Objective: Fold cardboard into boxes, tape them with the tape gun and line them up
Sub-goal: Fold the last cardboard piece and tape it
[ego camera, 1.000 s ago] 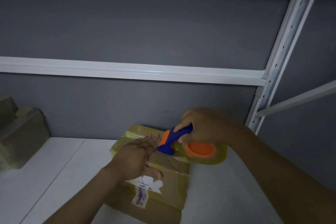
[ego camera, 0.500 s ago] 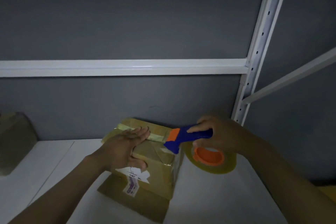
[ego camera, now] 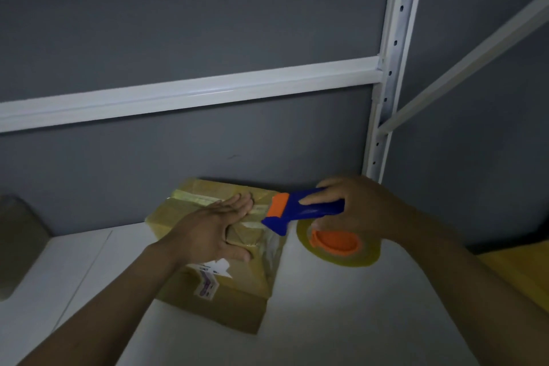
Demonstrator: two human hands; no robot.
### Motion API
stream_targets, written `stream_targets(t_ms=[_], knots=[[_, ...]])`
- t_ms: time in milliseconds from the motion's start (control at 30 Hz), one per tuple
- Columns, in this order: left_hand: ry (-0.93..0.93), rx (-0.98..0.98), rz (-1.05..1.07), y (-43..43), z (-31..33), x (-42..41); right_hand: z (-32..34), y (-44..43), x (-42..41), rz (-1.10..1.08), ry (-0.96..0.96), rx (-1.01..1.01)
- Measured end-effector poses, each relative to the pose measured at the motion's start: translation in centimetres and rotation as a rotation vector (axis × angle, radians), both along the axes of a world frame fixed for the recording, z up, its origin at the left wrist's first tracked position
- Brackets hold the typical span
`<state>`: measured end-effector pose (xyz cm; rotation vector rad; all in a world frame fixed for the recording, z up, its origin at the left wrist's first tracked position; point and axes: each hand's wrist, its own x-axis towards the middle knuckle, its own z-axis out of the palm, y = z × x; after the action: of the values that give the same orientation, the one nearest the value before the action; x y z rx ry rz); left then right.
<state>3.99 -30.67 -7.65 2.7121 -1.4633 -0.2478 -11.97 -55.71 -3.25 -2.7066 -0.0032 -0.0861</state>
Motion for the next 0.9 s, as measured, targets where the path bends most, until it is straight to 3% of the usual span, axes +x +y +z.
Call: stream_targets(t_ms=[333, 533, 900], knots=[[-0.033, 0.077, -0.105, -0.3, 0.0, -0.5, -7.9, 1.2, -0.2, 0.008, -0.054, 0.184], [0.035, 0.071, -0.052, -0.5, 0.0, 0.2, -11.1, 2.5, -0.4, -0.058, -0.162, 0.347], [-0.046, 0.037, 0.019, -1.1, -0.4, -1.1, -11.1, 2.2, -3.1, -0.099, -0.156, 0.037]])
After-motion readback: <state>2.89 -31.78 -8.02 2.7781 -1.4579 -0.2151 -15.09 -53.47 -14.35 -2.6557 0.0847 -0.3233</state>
